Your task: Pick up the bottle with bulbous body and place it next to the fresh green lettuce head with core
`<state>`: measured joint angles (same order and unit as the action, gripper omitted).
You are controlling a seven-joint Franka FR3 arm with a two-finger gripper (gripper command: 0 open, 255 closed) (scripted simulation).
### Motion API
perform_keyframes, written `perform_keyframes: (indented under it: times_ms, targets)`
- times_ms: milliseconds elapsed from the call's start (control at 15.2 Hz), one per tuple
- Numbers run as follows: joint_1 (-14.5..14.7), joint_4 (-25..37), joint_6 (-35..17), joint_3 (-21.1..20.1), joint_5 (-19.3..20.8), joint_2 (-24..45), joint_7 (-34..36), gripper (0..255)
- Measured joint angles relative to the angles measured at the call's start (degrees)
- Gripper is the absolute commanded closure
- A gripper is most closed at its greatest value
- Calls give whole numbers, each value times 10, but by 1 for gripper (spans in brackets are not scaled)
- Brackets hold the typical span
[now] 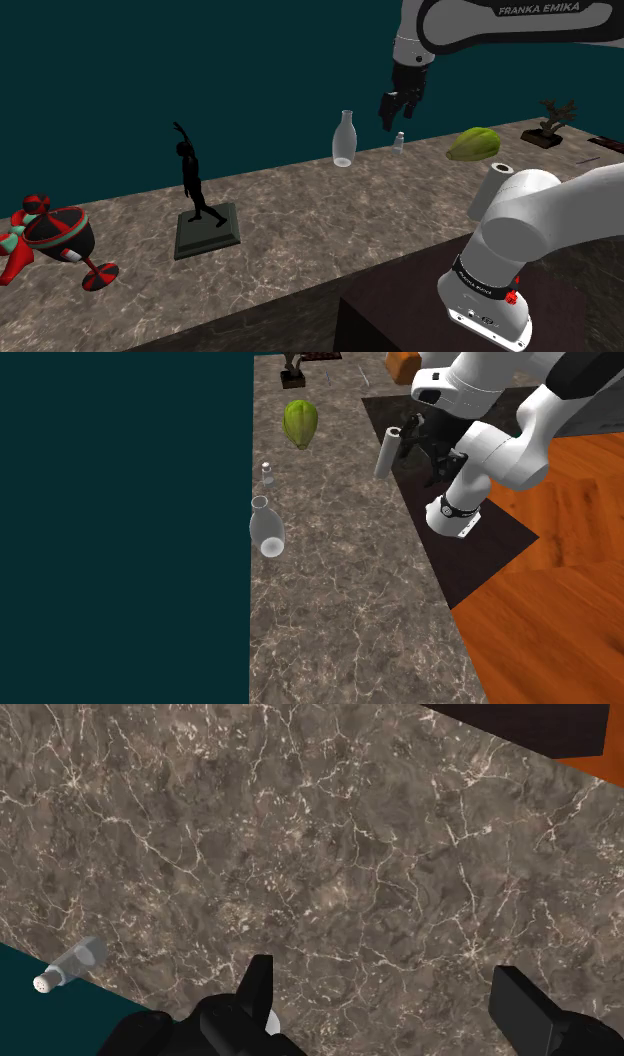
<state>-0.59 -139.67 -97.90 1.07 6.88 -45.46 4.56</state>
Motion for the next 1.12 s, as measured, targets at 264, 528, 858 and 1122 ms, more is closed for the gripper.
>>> perform_keyframes:
  times_ms: [264, 528, 858, 1122]
  targets:
    - [-5, 15, -30, 14, 5, 42, -8, 0]
    - [-14, 47, -78, 43, 10, 116, -28, 0]
    - [-21, 102, -137, 77, 6, 222, -55, 0]
    - [-24, 154, -172, 102, -10, 305, -80, 0]
